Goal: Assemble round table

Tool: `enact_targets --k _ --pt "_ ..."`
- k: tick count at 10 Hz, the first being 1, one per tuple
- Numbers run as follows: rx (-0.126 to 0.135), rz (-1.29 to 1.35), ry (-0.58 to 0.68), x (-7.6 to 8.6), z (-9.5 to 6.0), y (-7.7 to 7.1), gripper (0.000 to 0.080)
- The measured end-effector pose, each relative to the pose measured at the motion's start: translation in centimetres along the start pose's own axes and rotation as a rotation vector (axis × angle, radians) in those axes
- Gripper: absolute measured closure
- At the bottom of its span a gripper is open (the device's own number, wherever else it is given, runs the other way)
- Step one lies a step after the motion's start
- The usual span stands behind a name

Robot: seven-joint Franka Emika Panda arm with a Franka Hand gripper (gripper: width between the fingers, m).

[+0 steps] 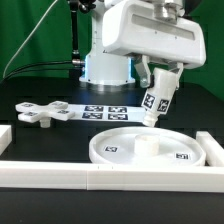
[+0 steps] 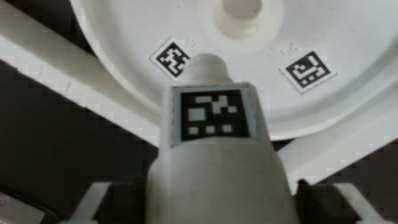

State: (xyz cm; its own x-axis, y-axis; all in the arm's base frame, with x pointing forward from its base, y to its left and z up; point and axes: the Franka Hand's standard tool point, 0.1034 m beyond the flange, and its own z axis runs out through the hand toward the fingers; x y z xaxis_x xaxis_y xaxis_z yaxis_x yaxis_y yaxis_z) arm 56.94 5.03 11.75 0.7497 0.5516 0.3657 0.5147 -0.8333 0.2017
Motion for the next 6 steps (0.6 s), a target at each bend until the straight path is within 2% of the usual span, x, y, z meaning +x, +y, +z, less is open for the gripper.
enact_targets --k 3,6 --pt "0.016 0.021 -0.028 -0.81 0.36 -0.57 0.0392" --pt "0.016 0.02 -0.028 -0.83 0.39 -0.57 0.0392"
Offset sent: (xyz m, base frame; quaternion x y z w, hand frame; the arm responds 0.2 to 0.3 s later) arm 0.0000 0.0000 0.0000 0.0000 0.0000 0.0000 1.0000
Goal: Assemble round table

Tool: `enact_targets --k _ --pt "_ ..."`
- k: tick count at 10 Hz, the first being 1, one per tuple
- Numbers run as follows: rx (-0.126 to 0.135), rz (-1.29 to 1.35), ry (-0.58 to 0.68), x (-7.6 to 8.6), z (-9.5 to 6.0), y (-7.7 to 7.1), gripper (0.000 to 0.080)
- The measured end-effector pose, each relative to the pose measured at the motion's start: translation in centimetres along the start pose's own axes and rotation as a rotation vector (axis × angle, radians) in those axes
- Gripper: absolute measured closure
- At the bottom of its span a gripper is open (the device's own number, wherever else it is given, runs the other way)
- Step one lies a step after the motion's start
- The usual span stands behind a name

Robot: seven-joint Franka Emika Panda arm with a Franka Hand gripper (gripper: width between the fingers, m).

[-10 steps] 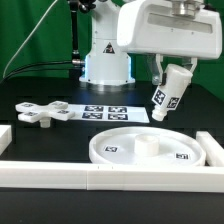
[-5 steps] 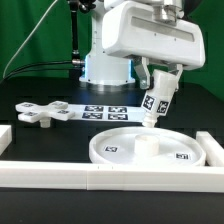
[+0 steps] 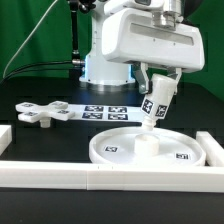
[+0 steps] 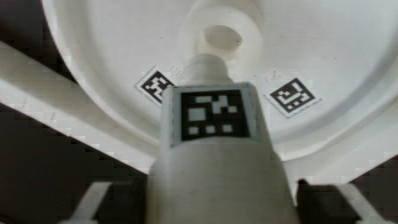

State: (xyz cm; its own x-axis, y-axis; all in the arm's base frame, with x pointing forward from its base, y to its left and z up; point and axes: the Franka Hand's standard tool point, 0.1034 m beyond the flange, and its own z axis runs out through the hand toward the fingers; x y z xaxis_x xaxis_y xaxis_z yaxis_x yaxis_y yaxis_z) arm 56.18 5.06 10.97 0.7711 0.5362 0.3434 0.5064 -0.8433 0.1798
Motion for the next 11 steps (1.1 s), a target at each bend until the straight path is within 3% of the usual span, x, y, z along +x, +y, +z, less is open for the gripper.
enact_targets --k 2,5,11 --pt "0.026 0.04 -0.057 -1.1 0.4 -0.3 0.0392" --pt "0.042 0.031 -0.062 -1.1 1.0 -1.7 0.039" --pt "0.018 0.002 -0.006 -0.7 1.3 -1.2 0.039"
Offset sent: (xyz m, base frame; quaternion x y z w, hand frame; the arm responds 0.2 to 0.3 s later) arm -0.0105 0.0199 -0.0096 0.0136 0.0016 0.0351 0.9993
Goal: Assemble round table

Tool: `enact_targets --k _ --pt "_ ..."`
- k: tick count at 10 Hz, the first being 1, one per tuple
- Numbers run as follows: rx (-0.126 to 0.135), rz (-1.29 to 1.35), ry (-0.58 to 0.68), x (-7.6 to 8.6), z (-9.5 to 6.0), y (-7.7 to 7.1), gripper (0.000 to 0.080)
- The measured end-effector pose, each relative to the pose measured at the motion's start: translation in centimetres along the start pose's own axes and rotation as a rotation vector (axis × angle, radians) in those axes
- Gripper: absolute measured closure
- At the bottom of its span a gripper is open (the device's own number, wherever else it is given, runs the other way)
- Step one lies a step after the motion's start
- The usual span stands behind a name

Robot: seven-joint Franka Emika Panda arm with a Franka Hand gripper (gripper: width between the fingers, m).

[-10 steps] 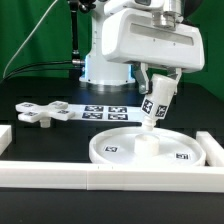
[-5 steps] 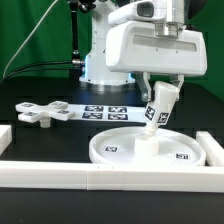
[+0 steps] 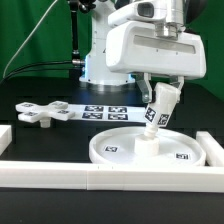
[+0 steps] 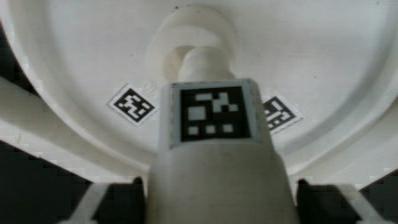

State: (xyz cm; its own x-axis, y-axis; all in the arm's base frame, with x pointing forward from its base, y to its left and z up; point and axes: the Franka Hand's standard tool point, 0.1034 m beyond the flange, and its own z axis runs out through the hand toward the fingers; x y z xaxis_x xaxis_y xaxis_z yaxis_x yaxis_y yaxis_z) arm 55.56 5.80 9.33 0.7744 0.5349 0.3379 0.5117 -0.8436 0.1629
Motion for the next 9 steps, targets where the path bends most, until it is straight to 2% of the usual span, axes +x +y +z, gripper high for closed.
enact_targets --k 1,3,4,5,7,8,9 --pt "-0.004 -0.012 0.001 -0.1 -0.1 0.4 0.039" --pt "-0.042 -0.012 0.066 -0.4 -1.1 4.0 0.039" --pt "-0.061 -0.008 0.12 -0.9 -0.7 4.1 0.039" --pt "-0.036 -0.008 0.096 -1.1 -0.3 3.5 0.039" --pt "-0.031 0.003 0.085 -1.2 -0.4 3.6 0.039" --pt "0.006 0.045 0.024 -1.3 -0.9 4.2 0.039" --pt "0.018 0.056 0.021 -0.6 -1.7 5.1 0.039"
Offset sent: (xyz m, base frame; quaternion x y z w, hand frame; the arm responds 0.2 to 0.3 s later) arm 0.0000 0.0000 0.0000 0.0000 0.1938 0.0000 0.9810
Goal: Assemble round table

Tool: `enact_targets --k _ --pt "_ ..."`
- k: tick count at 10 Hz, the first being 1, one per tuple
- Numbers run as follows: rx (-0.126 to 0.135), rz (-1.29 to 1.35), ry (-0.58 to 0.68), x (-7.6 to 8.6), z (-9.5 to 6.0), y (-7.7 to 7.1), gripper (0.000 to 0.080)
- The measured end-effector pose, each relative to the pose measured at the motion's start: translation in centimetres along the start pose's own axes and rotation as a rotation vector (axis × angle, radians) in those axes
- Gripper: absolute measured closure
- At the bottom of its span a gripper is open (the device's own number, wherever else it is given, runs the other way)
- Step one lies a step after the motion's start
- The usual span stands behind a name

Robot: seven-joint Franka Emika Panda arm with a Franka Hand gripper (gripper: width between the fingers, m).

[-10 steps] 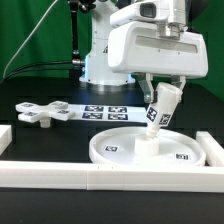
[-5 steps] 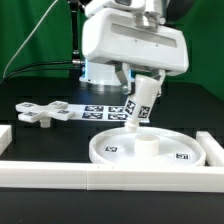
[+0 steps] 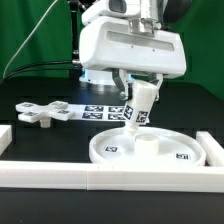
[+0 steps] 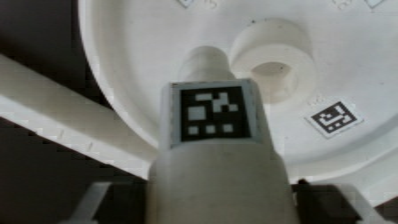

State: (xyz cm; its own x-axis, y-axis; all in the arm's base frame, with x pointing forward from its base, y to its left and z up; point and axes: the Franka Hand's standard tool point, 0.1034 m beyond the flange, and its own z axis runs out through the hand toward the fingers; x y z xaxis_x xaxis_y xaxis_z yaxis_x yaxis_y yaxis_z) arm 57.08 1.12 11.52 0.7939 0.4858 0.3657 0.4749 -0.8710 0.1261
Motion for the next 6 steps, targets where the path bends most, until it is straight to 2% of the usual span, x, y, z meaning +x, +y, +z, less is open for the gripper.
enact_targets --k 2,3,6 --pt "0.03 0.039 0.025 0.29 -0.1 -0.15 0.039" --pt "0.036 0.042 0.026 0.27 -0.04 -0.27 0.039" --pt "0.032 0.053 0.033 0.07 0.1 -0.35 0.039"
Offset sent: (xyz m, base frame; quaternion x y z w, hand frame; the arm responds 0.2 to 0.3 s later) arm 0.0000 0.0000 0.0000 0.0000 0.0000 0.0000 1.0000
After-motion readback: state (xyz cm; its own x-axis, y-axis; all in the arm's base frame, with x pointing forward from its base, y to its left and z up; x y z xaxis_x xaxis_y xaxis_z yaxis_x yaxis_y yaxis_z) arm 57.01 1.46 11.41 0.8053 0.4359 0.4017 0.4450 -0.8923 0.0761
